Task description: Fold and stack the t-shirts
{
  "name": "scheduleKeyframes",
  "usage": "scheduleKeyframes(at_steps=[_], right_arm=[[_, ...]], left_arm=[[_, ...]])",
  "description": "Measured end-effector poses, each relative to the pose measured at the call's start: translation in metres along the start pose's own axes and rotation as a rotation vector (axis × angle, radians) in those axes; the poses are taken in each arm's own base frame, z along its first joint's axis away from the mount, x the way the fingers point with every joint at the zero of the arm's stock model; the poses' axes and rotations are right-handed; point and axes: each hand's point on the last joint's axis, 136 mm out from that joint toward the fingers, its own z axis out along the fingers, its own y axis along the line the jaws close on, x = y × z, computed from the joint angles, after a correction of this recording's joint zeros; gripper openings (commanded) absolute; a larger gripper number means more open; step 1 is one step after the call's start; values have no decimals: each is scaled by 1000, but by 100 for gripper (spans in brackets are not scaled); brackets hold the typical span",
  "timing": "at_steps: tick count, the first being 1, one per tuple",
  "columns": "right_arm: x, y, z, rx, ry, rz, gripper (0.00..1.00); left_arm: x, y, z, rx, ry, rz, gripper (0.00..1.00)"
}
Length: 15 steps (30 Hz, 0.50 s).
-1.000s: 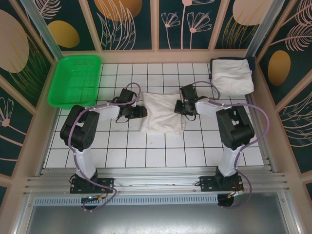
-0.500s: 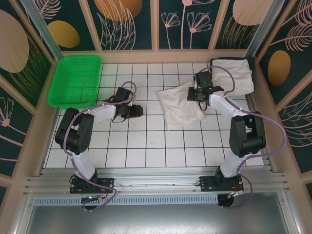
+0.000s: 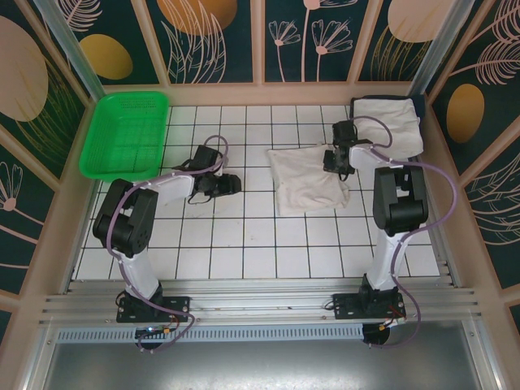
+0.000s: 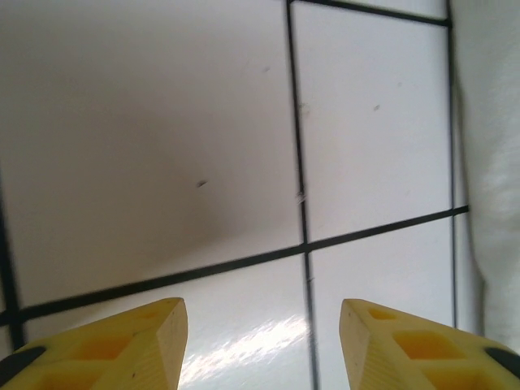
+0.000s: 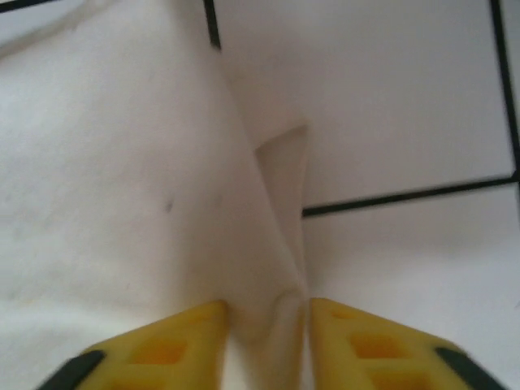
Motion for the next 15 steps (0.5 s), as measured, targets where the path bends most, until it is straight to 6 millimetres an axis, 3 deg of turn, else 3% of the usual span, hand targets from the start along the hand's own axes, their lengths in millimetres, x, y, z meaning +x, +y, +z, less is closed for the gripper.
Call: scheduleKeyframes(at_steps=[3,6,15], right_arm=[[-12,-5,0,-1,-17,17,51],[-20,-7,-1,-37,-27,37,54],[-8,1,34,-164,40,69,51]], left_arm=[[-10,-18,6,30,-8,25,53],[-16,-31,11,53,-11,40,53],[-13,-28,19,49,7,27,53]])
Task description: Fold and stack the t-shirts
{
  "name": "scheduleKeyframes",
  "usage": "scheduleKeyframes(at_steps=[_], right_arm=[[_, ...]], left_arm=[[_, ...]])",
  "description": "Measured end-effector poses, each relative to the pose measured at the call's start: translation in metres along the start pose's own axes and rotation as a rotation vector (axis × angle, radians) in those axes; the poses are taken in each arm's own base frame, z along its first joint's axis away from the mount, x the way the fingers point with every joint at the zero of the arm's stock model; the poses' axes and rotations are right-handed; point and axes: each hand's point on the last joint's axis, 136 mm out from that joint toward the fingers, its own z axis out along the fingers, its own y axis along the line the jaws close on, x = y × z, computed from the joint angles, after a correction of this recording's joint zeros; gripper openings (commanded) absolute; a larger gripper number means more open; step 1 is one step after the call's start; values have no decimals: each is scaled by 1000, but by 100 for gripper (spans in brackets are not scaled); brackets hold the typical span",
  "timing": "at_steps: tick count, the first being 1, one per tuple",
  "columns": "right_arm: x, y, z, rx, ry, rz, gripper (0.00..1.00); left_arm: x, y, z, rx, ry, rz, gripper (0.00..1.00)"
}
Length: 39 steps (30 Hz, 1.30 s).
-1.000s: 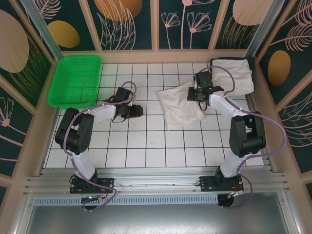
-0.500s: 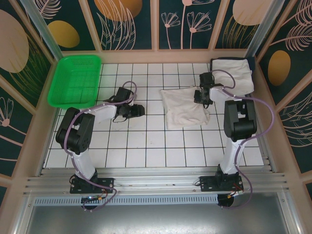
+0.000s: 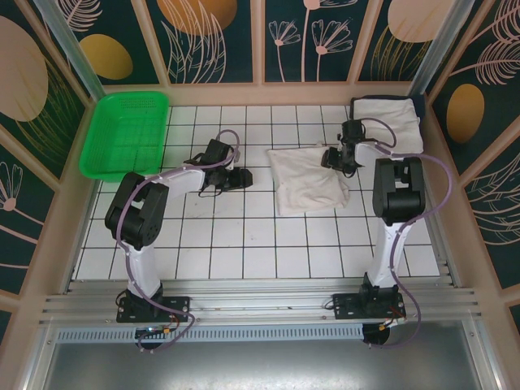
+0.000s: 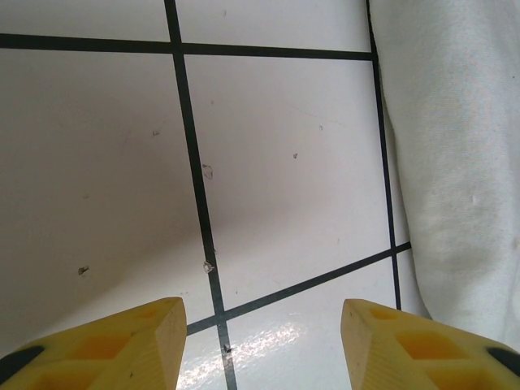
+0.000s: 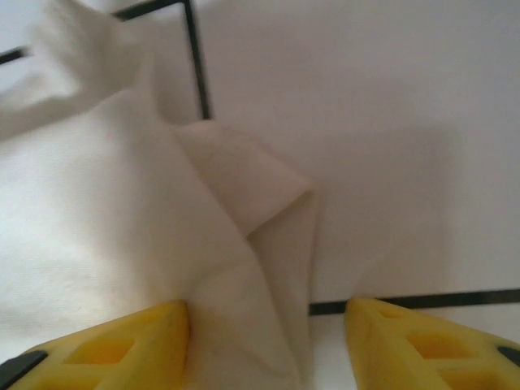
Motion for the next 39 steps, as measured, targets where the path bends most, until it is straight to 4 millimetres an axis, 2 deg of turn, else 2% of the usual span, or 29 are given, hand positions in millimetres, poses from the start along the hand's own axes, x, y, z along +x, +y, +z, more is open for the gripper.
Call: scheduleKeyframes(at_steps=[2,9,12,17,20,25,28,34,39], right_arm=[[-5,4,0,-29,-11,5,46],[-9,8,7,-76,-16,37,10],[-12,19,8,-101,-27,31,0],[-14,21,2,-61,-47,16,0],[-24,19,-23,-13,-107,-28,0],[-69,23,-105,73,-325,-132,0],[-97,21,-142,145,-437,-183,0],[-135,2,-173,268,-538,-215,0],[-169,-17,-188,358,-603,-213,0]], left_arm=[[0,0,0,0,1,-1,53],[0,0,0,0,1,-1,52],[0,0,0,0,1,-1,52],[0,0,0,-1,1,-1,52],[1,1,0,-3,4,-2,52],[3,2,0,-8,11,-4,51],[3,2,-1,-14,14,-3,51],[2,3,-2,-24,18,7,51],[4,6,-2,-41,24,8,51]])
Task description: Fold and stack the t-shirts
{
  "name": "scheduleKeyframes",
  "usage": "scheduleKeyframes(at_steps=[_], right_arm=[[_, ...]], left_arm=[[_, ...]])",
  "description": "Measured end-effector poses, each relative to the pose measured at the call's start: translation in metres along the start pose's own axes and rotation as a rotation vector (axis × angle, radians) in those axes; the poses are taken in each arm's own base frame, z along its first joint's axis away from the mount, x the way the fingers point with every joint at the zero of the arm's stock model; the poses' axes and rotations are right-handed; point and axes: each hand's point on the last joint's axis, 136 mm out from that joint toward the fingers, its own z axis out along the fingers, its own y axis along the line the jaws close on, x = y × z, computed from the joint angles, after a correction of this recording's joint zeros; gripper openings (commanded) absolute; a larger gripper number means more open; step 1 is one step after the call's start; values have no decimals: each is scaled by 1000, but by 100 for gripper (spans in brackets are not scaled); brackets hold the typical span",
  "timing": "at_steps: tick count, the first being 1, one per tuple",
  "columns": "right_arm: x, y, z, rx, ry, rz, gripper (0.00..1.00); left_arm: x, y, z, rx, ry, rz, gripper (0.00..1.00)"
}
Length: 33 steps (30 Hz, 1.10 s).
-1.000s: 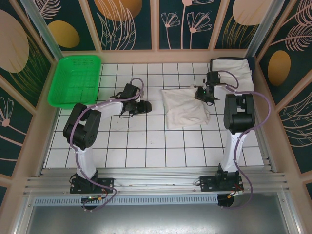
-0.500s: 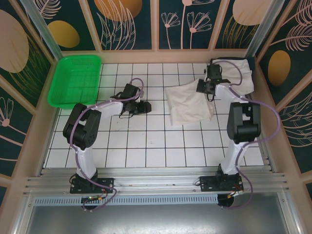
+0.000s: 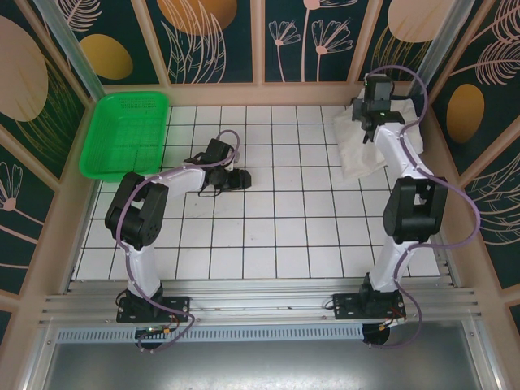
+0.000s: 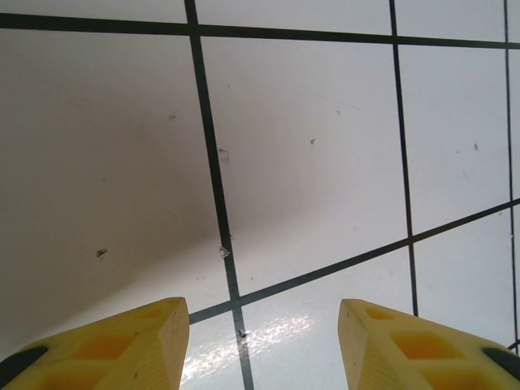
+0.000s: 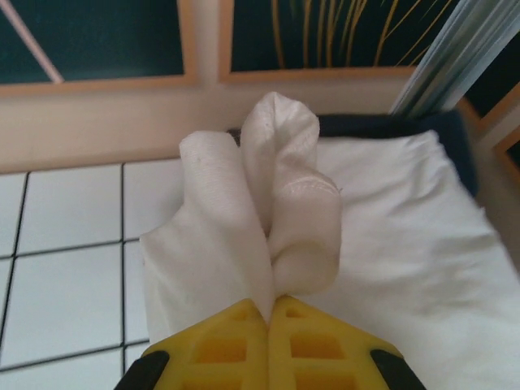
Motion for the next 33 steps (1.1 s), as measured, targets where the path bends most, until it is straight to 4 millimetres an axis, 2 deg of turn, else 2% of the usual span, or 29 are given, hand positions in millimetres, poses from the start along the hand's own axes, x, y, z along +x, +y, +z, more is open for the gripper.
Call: scheduleKeyframes(at_steps=[3,8,12,15,18,21,25,33], right_arm=[[-10,-13,11,33,-25,17,0],[-12,-39,31,87,-48,50,0],[-18,-57,36,128,-89,75,0],[-21,-61,36,145,-158,91,0],[-4,-60,34,143,-196,78,0],[5,-59,38,145,-233,58,0],[-1,-70,41,148,-286,65,0],[-7,-129,68,185,-328,136,0]], left_arm=[[1,2,0,-11,2,-2,51],[0,2,-2,-17,7,0,51],[-3,0,-3,-17,2,8,51],[-3,0,-3,-18,2,8,51],[-3,0,-3,-18,3,8,51],[-4,-1,-4,-18,3,12,51],[-6,-2,-5,-16,0,13,51],[-7,-2,-6,-24,-1,13,51]])
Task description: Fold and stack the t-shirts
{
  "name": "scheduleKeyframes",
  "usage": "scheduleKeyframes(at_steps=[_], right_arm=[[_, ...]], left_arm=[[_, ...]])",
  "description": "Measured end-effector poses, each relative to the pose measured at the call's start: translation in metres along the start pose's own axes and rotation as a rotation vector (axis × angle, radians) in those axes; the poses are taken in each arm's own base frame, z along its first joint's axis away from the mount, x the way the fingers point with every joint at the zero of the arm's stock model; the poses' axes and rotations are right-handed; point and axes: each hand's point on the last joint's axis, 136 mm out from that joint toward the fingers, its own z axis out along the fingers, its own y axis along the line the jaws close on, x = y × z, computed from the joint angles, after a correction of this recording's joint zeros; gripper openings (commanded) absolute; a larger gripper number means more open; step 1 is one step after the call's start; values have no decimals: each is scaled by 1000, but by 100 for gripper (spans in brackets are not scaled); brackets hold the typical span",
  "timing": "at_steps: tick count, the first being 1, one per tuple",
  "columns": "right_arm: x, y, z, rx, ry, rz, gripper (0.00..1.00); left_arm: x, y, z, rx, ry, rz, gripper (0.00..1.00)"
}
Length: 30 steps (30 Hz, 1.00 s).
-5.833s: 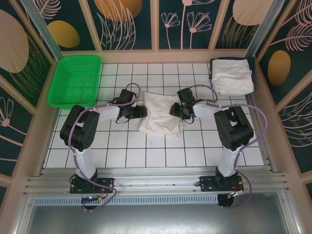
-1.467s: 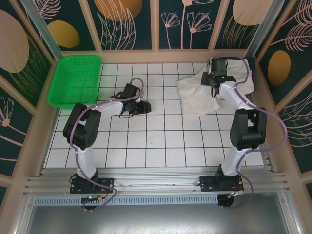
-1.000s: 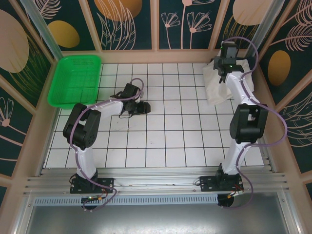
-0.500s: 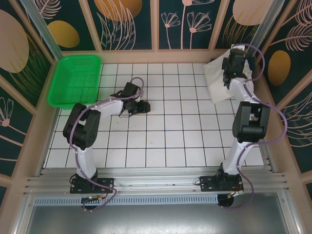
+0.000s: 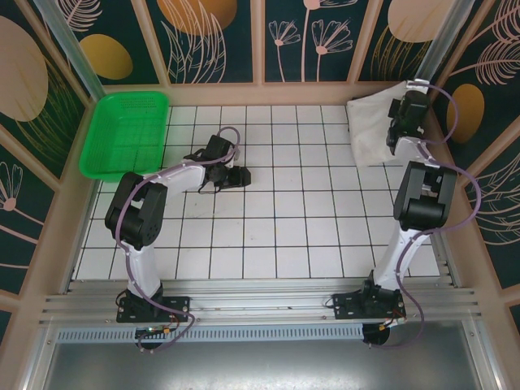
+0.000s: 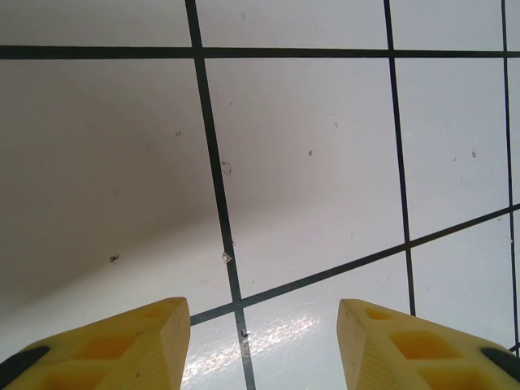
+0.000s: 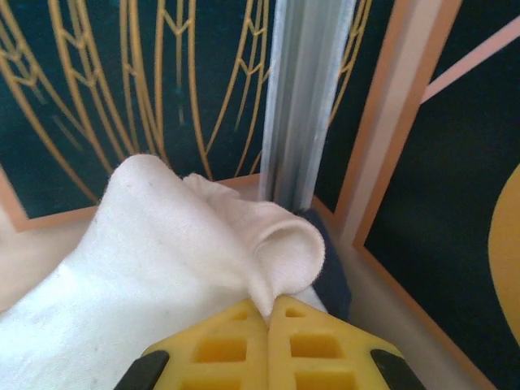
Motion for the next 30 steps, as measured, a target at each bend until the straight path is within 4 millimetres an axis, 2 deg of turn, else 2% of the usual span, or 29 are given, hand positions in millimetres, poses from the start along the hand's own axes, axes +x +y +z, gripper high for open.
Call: scheduleKeyframes(at_steps=[5,9,16,20,24,26,30], right_arm=[[-4,-16,25,4,-16,45,0],[-4,-20,45,19,-25,60,0],[21,-22,83,73,33,78,0],[48,-23,93,96,90,65,10],[55,-27,100,117,133,50,44],[54,-30,98,136,143,41,56],[51,-36,88,156,160,39,63]], left_arm=[[-2,0,-2,-12,-2,2,51],[-6,-1,-4,-13,-9,4,51],[-5,0,-5,-24,-3,4,51],[-5,0,-5,-27,-1,3,51],[-6,1,-5,-34,-3,4,51],[-6,2,-5,-36,-5,4,51],[-6,2,-5,-36,-4,4,51]])
